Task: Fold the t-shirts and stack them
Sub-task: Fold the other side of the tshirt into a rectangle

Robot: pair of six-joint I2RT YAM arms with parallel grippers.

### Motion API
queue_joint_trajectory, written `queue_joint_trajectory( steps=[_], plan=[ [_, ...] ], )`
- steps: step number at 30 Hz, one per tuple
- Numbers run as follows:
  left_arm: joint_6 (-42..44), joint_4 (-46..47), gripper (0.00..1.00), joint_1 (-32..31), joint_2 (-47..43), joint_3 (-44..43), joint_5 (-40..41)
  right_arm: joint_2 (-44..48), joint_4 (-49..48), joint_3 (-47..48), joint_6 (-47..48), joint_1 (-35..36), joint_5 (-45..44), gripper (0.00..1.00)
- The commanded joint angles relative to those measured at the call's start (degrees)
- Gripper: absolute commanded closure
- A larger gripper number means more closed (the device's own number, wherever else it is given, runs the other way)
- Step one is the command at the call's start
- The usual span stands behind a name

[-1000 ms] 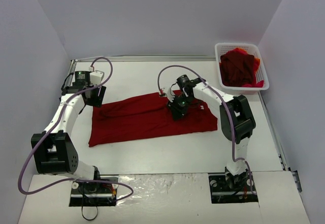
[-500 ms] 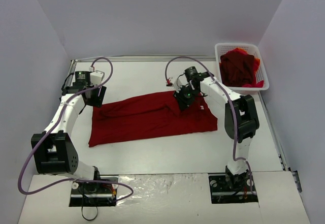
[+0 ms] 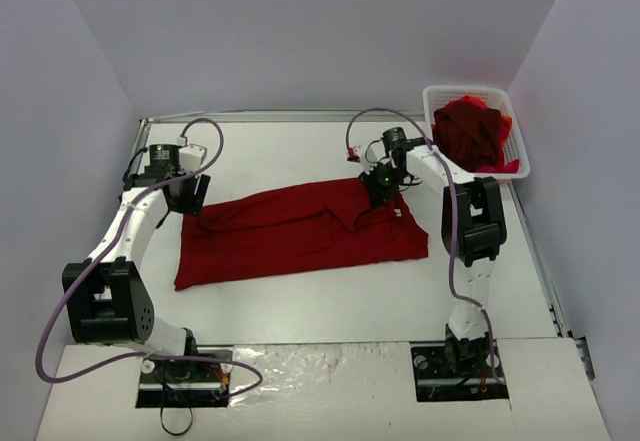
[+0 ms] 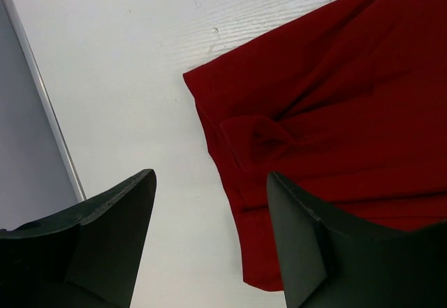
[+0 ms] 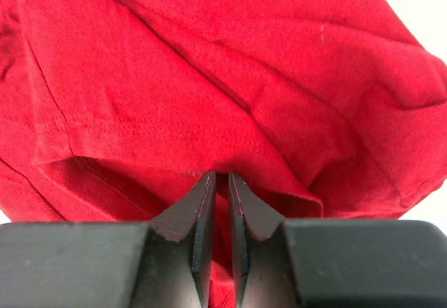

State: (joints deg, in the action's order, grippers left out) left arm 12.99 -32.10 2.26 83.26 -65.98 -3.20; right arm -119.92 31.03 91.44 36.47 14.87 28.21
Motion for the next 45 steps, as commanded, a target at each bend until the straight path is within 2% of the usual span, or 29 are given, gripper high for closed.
queue_joint_trajectory(
  steps=[1, 27, 36, 38, 41, 42, 45],
  plan=[
    [0.1, 0.3, 0.37, -0.2, -1.2, -0.8, -0.3, 0.3, 1.8, -1.2, 1.3, -1.2, -0.3, 0.91],
    [0.0, -0.2, 0.37, -1.3, -1.5, -1.1, -1.8, 18.8, 1.8, -20.1, 0.4, -1.7, 1.6, 0.92],
    [0.1, -0.3, 0.37, -1.6, -0.8, -1.1, -1.8, 22.0, 1.8, -22.4, -1.7, 3.0, 1.1, 0.92],
    [0.1, -0.2, 0.37, -1.6, -0.8, -1.0, -1.7, 22.3, 1.8, -22.1, -1.6, 3.9, 1.7, 0.91],
    [0.1, -0.2, 0.37, -1.6, -0.8, -1.0, -1.5, 22.4, 2.4, -19.9, -1.0, 3.8, 3.4, 0.82],
    [0.1, -0.2, 0.36, -1.6, -0.8, -1.0, -1.4, 22.4, 2.4, -19.2, -1.0, 3.8, 3.3, 0.77],
    [0.1, -0.2, 0.37, -1.6, -0.6, -1.0, -1.1, 21.0, 2.5, -15.8, -0.6, 3.8, 2.5, 0.73]
  ],
)
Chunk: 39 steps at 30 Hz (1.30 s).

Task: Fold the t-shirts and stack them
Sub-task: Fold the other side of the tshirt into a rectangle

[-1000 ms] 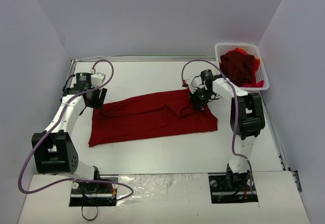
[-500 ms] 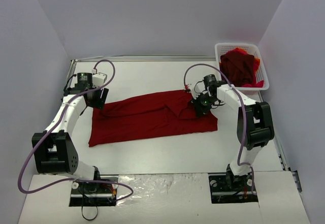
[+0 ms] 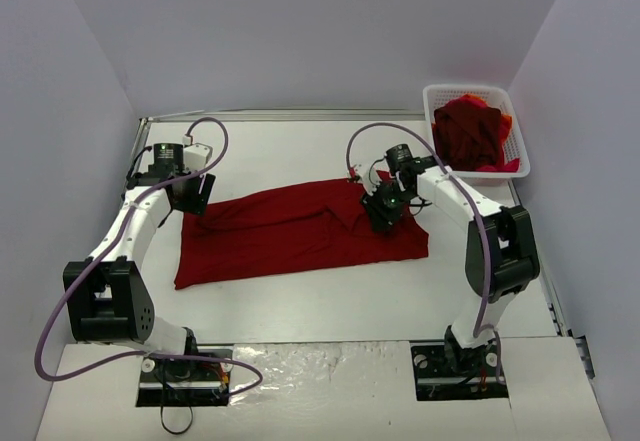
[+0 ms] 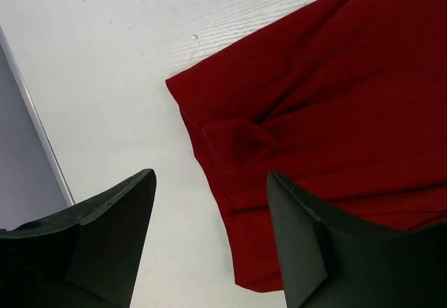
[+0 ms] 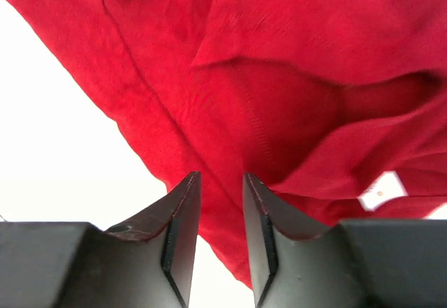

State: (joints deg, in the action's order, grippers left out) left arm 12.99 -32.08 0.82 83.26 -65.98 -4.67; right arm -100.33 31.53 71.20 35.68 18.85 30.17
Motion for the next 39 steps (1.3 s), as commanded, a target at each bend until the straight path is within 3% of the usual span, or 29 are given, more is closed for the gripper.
queue_joint_trajectory(
  steps=[1, 15, 27, 39],
  plan=[
    [0.2, -0.3, 0.37, -0.2, -0.6, -1.0, 0.5, 0.1, 2.1, 5.3, 0.2, 0.0, 0.2, 0.72],
    [0.5, -0.2, 0.37, -0.2, 0.1, -0.6, 2.0, -13.4, 2.2, 16.1, 1.3, 0.0, 1.5, 0.63],
    [0.6, 0.2, 0.36, -0.2, 0.7, -0.3, 2.6, -17.0, 2.1, 19.9, 1.5, 0.2, 1.6, 0.56],
    [0.8, 0.4, 0.37, -0.2, 1.0, 0.0, 2.6, -20.0, 2.2, 20.3, 1.8, 1.4, 0.4, 0.58]
  ],
)
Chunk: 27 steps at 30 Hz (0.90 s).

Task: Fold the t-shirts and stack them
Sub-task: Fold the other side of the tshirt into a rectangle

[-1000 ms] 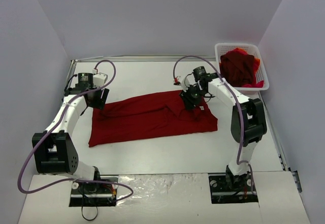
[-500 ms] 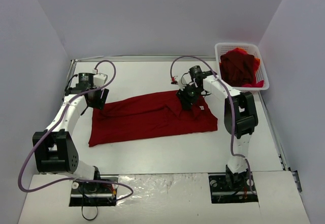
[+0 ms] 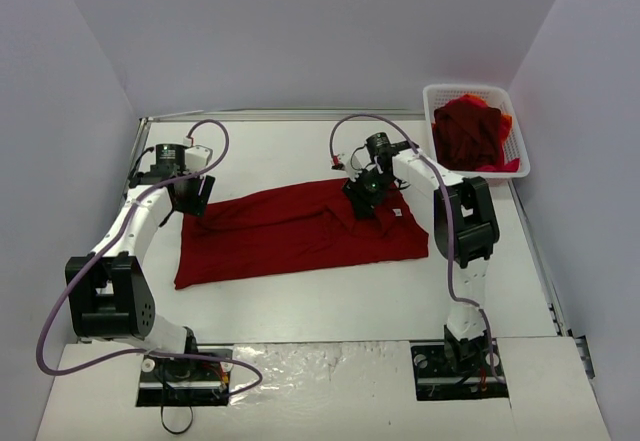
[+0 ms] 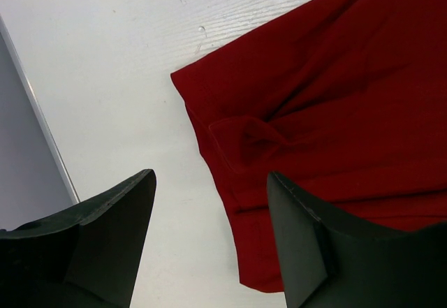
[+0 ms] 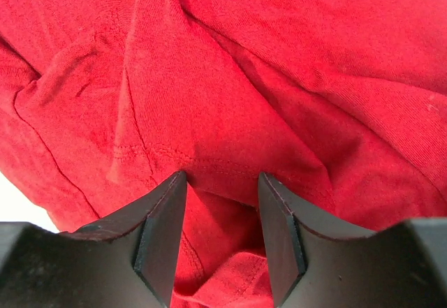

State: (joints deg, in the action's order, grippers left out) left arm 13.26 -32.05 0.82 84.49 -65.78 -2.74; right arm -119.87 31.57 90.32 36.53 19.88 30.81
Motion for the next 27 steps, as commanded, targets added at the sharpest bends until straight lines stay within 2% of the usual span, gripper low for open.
queue_joint_trajectory(
  steps=[1, 5, 8, 9, 16, 24, 27],
  plan=[
    [0.5, 0.4, 0.36, -0.2, -0.2, -0.2, 0.7, -0.9, 2.1, 1.1, 1.0, 0.3, -0.2, 0.59],
    [0.5, 0.5, 0.37, -0.2, -0.2, -0.2, 0.8, -1.2, 2.2, 1.3, 1.0, 0.4, -0.3, 0.64],
    [0.6, 0.5, 0.37, -0.2, -0.2, -0.2, 0.8, -1.3, 2.1, 1.3, 0.8, 0.4, -0.4, 0.72],
    [0.6, 0.5, 0.37, -0.2, -0.2, -0.2, 0.7, -1.3, 2.1, 1.3, 0.7, 0.4, -0.4, 0.78],
    [0.6, 0.4, 0.36, -0.2, -0.6, -0.2, 0.6, -0.7, 2.1, 1.5, 0.1, 0.4, -0.8, 0.92],
    [0.5, 0.0, 0.37, -0.2, -1.0, -0.6, 0.3, 2.1, 2.3, 2.0, -0.5, 0.5, -2.6, 0.92],
    [0.5, -0.1, 0.36, -0.2, -1.1, -0.7, 0.0, 3.9, 2.4, 2.1, -0.6, 0.5, -3.0, 0.88]
  ],
)
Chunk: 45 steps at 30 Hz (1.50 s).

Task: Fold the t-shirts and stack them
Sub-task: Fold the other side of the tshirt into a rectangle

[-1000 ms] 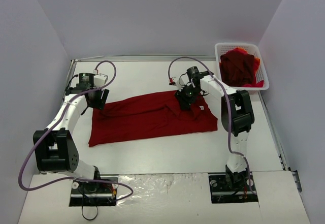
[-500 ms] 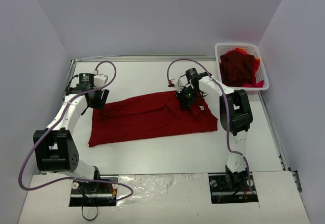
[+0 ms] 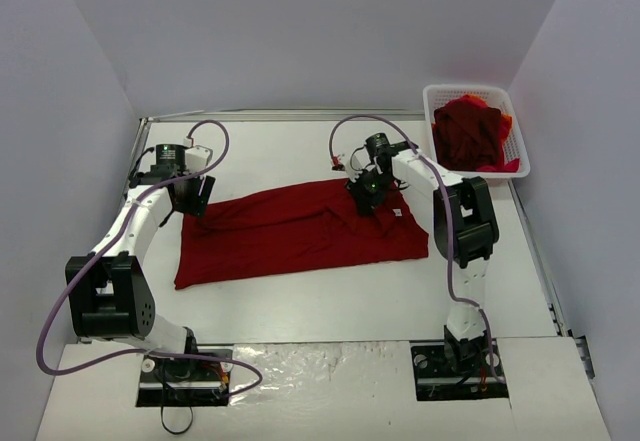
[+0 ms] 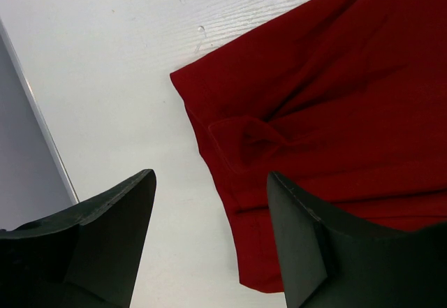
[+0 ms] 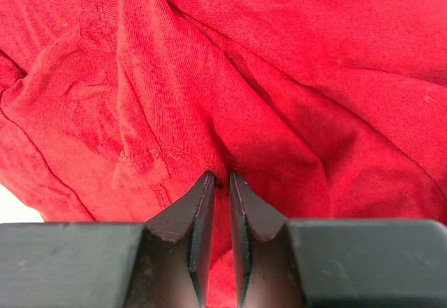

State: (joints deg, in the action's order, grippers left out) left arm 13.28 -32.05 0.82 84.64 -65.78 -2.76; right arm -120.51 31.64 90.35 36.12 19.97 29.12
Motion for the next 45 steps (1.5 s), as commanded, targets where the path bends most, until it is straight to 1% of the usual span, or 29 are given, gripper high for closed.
queue_joint_trajectory(
  steps=[1, 2, 3, 4, 7, 11, 29, 36, 45],
  plan=[
    [0.4, -0.2, 0.36, -0.1, -1.3, -0.7, 0.0, 4.7, 2.5, 2.1, -0.2, 0.4, -1.4, 0.88],
    [0.4, -0.2, 0.37, -0.2, -1.5, -0.7, 0.0, 4.8, 2.6, 2.1, -0.2, 0.4, -1.6, 0.89],
    [0.4, -0.2, 0.37, -0.2, -1.7, -0.6, 0.0, 4.9, 2.6, 1.9, -0.2, 0.4, -1.6, 0.96],
    [0.4, -0.2, 0.37, -0.2, -1.8, -0.6, 0.0, 5.0, 2.7, 1.9, -0.2, 0.4, -1.6, 0.97],
    [0.4, -0.2, 0.37, -0.2, -1.9, -0.6, 0.0, 5.0, 2.6, 1.9, -0.3, 0.4, -1.4, 0.96],
    [0.4, -0.2, 0.36, -0.2, -1.8, -0.6, -0.2, 4.8, 2.7, 2.0, -0.5, 0.7, -1.3, 1.00],
    [0.4, -0.1, 0.36, -0.2, -2.1, -0.4, -0.7, 9.5, 5.5, 0.6, 1.2, 5.6, -1.7, 1.00],
    [0.4, 0.0, 0.36, -0.2, -1.9, -0.4, -1.1, 9.6, 6.5, -0.9, 2.0, 7.1, -3.4, 1.00],
    [0.3, 0.0, 0.36, -0.2, -1.9, -0.2, -1.4, 9.7, 8.5, -1.8, 2.3, 10.2, -3.4, 1.00]
  ],
)
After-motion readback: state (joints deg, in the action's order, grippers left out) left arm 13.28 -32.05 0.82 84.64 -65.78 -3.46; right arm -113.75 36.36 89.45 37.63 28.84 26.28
